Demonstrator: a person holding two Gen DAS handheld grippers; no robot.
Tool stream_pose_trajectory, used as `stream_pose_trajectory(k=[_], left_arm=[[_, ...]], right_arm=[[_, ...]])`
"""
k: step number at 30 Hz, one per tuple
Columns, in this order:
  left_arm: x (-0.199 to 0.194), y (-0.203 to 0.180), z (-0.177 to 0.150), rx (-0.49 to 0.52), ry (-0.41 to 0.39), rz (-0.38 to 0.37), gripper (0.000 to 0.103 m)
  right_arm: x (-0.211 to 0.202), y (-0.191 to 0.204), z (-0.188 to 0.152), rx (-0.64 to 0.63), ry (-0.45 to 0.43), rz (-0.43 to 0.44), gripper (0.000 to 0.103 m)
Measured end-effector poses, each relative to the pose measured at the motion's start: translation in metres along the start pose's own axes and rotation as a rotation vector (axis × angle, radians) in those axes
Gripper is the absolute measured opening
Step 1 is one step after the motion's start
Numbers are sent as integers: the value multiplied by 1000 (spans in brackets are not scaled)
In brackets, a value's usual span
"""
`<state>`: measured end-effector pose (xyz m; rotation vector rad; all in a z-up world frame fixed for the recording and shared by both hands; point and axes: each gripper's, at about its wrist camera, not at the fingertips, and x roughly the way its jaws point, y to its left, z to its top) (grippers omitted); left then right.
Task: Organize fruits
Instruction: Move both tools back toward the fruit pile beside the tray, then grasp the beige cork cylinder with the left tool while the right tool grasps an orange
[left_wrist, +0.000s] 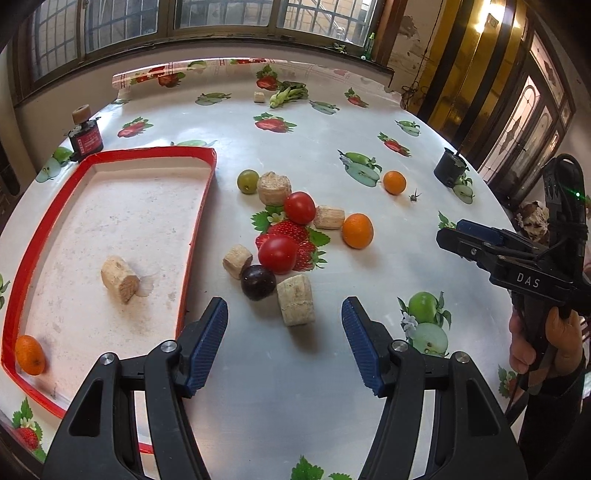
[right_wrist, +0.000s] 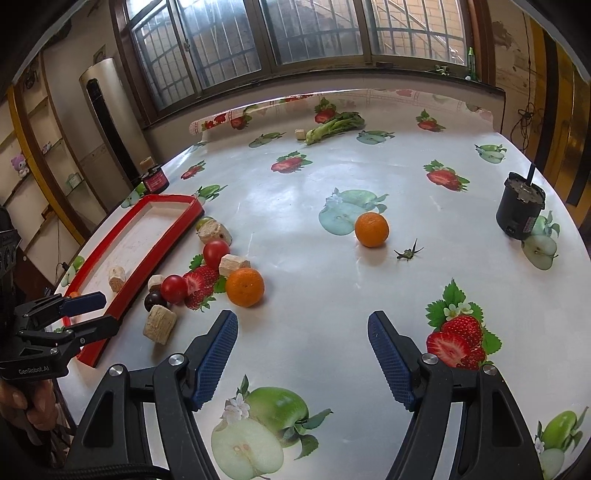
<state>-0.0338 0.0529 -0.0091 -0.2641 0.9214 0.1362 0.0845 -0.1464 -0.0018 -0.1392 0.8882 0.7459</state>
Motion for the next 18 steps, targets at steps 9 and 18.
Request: stream_pose_trajectory(k=[9, 18], left_arm=[[22, -7, -4, 1, 47, -11, 63], [44, -2, -1, -25, 77, -32, 63]], right_arm=[[15, 12, 4, -34, 15, 33, 75], [58, 42, 15, -82, 82, 119, 63]])
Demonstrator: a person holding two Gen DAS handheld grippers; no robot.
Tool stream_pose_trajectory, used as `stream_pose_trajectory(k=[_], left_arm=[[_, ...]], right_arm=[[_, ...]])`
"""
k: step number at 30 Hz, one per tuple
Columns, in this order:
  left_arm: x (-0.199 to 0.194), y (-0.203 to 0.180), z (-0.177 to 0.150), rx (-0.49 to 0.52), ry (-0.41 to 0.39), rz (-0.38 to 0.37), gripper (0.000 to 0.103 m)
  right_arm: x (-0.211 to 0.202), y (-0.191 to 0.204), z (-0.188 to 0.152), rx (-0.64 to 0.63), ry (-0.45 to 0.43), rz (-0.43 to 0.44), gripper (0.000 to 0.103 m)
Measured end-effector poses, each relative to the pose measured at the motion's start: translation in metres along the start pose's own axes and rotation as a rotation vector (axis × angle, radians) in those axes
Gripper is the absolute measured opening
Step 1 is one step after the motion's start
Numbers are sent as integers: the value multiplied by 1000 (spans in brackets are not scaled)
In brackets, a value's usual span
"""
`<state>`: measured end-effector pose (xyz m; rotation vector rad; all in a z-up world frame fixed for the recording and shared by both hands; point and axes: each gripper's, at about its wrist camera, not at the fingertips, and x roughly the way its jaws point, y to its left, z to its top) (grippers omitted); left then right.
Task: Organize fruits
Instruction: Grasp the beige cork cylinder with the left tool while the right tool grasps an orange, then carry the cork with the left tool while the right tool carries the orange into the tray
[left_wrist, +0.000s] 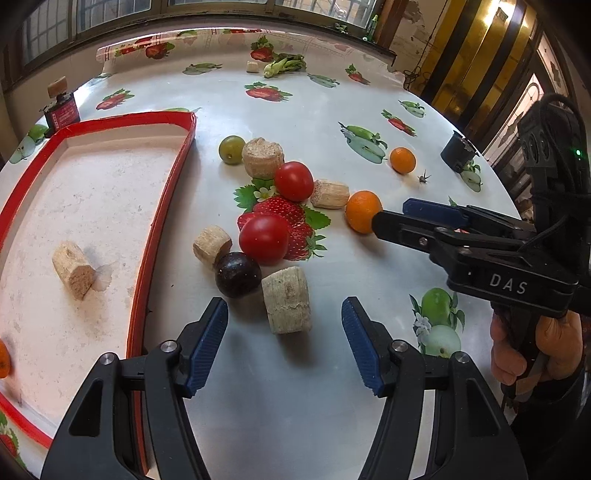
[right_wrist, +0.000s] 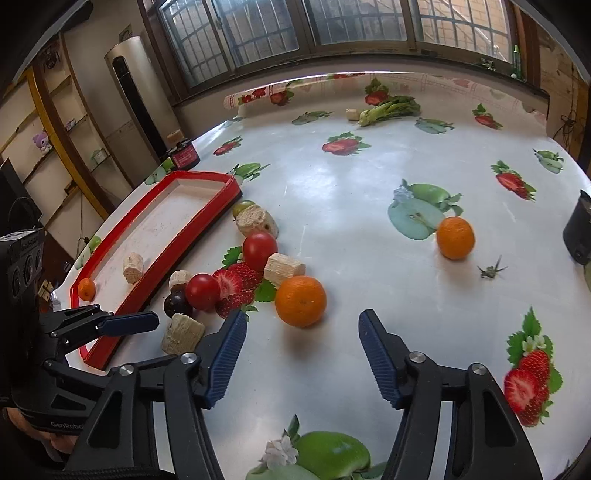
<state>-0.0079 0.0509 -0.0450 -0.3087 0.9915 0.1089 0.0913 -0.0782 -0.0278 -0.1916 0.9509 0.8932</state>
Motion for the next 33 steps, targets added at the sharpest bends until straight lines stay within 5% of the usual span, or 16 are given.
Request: stream_pose_trajectory(k=[3, 6, 10, 33], left_arm=[[7, 2, 1, 0, 6, -1, 55], [6, 5, 1, 5, -16, 23, 48], [6, 16, 2, -14, -26, -24, 26], [-25, 81, 5, -107, -99, 50, 24]], right_arm=[[20, 4, 4, -15, 32, -7, 56], [35, 3, 3, -17, 64, -31, 38], [28, 2, 2, -16, 38, -47, 36], [-15, 23, 8, -26, -46, -51, 35]])
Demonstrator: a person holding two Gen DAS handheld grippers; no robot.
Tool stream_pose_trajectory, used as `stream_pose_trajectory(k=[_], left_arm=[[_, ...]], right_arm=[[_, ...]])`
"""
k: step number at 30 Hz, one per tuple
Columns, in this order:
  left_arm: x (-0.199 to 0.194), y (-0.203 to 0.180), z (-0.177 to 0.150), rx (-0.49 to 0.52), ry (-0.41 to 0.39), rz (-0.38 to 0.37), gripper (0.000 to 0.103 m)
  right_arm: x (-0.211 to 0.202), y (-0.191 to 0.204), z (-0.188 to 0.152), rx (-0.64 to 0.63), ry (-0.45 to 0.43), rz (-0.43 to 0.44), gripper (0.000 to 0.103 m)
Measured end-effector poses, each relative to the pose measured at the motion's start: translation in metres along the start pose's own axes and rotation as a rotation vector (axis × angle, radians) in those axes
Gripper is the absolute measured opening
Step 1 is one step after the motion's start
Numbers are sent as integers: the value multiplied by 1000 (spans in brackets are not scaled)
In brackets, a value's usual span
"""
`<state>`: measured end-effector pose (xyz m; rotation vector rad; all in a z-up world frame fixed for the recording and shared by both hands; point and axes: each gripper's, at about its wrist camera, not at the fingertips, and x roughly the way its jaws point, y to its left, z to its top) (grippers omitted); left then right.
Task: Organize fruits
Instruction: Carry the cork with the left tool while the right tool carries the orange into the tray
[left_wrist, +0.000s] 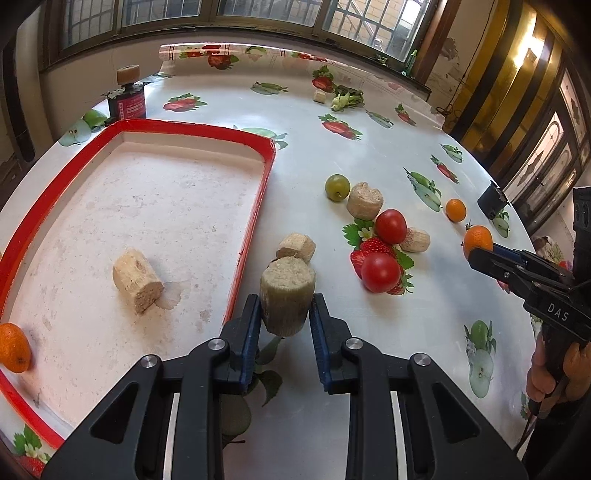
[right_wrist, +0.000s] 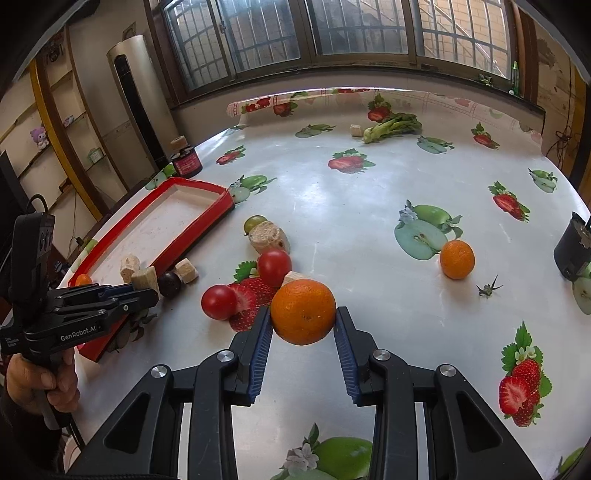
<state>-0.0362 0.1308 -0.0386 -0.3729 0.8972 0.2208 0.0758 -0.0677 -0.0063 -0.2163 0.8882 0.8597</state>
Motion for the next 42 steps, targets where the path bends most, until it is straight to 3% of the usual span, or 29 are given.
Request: stream_pose_trajectory(k=[19, 42], left_arm=[[-52, 8, -5, 3, -84, -2, 24], [-79, 64, -4, -78, -145, 110, 24]], right_arm=[[-10, 50, 15, -89, -32, 53, 35], [14, 119, 37, -182, -26, 145, 35]])
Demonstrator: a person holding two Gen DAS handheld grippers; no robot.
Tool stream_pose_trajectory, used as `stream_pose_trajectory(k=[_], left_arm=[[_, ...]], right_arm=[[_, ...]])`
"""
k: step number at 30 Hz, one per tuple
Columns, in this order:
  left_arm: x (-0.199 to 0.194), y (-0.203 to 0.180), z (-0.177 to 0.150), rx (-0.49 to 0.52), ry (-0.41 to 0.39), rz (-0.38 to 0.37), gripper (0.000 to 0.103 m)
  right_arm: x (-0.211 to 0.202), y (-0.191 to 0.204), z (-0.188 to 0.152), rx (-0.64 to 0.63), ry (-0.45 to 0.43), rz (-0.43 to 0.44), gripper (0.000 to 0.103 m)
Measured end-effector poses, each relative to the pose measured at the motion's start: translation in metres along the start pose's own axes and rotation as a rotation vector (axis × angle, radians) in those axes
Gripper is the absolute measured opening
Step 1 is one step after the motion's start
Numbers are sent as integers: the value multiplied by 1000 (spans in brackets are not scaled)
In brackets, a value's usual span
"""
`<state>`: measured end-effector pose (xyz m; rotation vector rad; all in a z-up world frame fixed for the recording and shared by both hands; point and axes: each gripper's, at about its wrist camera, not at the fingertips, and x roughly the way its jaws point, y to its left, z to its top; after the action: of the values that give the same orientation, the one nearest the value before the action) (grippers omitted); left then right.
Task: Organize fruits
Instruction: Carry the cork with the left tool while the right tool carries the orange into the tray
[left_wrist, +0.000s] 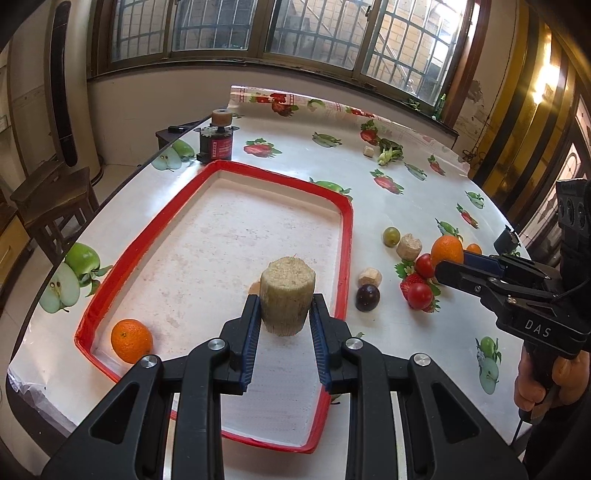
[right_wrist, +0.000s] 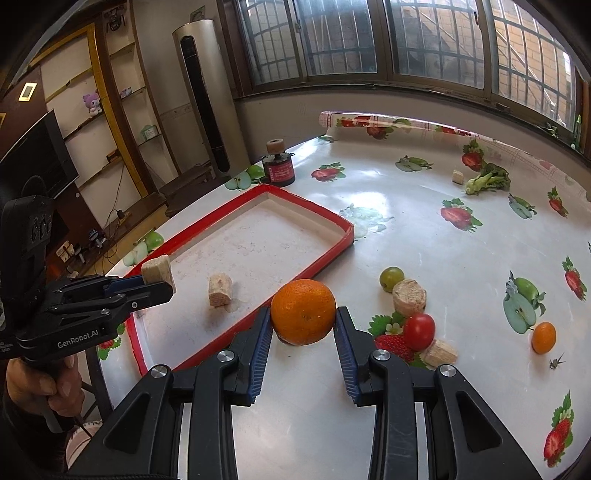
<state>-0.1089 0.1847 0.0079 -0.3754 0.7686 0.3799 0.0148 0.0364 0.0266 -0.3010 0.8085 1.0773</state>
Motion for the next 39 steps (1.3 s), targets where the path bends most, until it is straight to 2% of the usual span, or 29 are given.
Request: stream_pose_trajectory(k=[25, 31, 39], left_arm=[[5, 53, 27, -58, -42, 107, 24], [19, 62, 34, -78, -12, 104, 24], [53, 68, 36, -91, 64, 121, 24]], right_arm=[[46, 31, 45, -30, 2, 54, 35], [63, 30, 57, -22, 12, 62, 35], [111, 32, 63, -43, 102, 46, 35]])
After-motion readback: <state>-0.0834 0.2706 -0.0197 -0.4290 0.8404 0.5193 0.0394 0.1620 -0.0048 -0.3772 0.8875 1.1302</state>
